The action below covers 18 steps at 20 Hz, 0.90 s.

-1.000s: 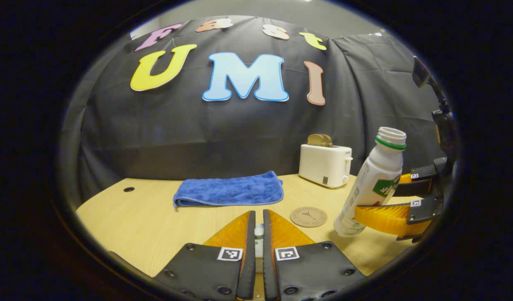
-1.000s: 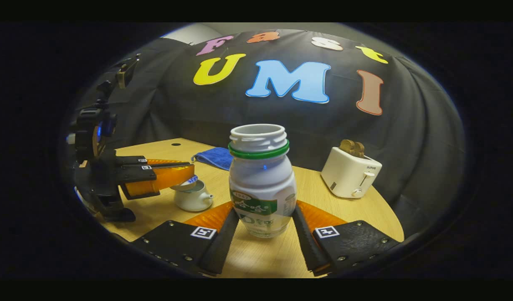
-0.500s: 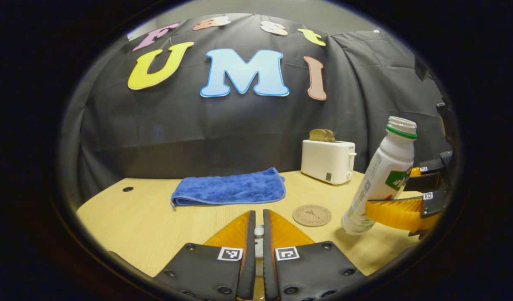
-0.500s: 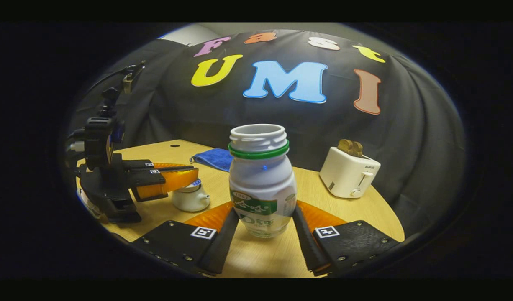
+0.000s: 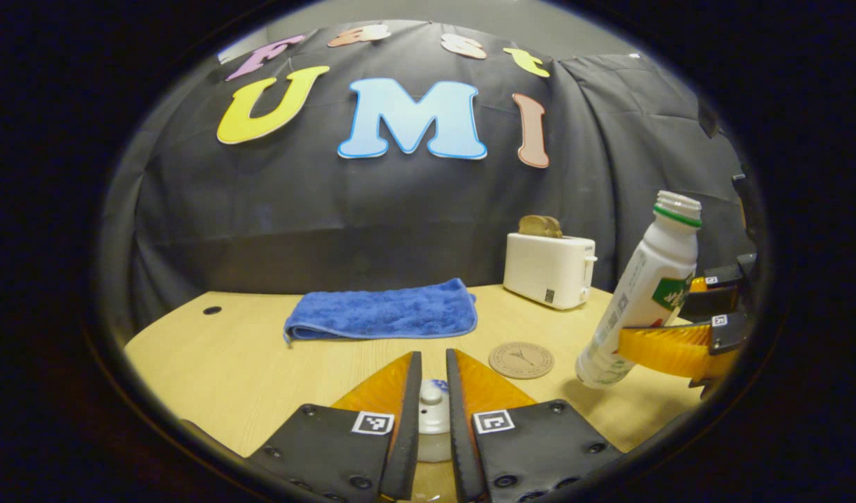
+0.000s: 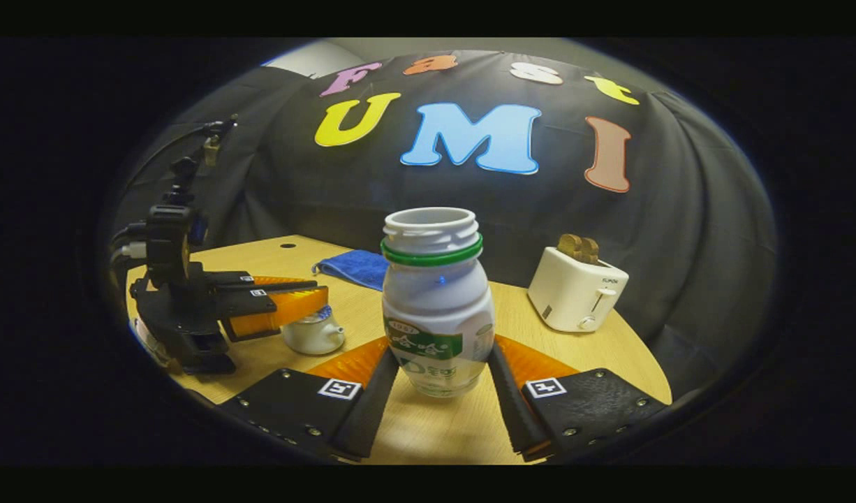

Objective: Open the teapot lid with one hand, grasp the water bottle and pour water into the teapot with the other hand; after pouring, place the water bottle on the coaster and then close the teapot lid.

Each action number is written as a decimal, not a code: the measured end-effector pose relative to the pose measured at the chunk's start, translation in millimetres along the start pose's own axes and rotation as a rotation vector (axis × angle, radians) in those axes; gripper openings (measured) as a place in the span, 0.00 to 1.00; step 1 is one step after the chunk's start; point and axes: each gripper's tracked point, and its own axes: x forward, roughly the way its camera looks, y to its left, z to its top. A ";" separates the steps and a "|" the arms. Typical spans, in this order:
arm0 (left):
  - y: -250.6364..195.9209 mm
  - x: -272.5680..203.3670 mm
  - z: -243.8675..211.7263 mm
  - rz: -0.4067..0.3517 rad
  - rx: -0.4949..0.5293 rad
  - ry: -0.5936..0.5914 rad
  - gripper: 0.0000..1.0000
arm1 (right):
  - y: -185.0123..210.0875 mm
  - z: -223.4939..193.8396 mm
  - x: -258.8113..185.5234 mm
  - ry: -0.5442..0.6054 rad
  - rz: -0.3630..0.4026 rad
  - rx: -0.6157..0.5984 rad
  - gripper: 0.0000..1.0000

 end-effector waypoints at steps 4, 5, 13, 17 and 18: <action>-2.9 -20.6 20.7 -0.013 -0.017 -0.047 0.34 | -0.7 4.1 12.2 0.007 0.007 0.021 0.71; -2.3 -27.0 26.7 -0.015 -0.022 -0.061 0.34 | -1.9 7.2 16.3 0.004 0.006 0.027 0.71; 13.9 -84.8 48.7 -0.003 -0.101 -0.144 0.33 | -5.8 26.8 76.7 -0.003 0.004 0.088 0.71; 29.3 -105.9 35.3 0.020 -0.110 -0.132 0.30 | -5.4 20.7 104.5 0.030 -0.006 0.119 0.55; 31.8 -110.5 33.4 0.021 -0.117 -0.132 0.30 | -6.2 19.8 110.2 0.038 -0.011 0.125 0.71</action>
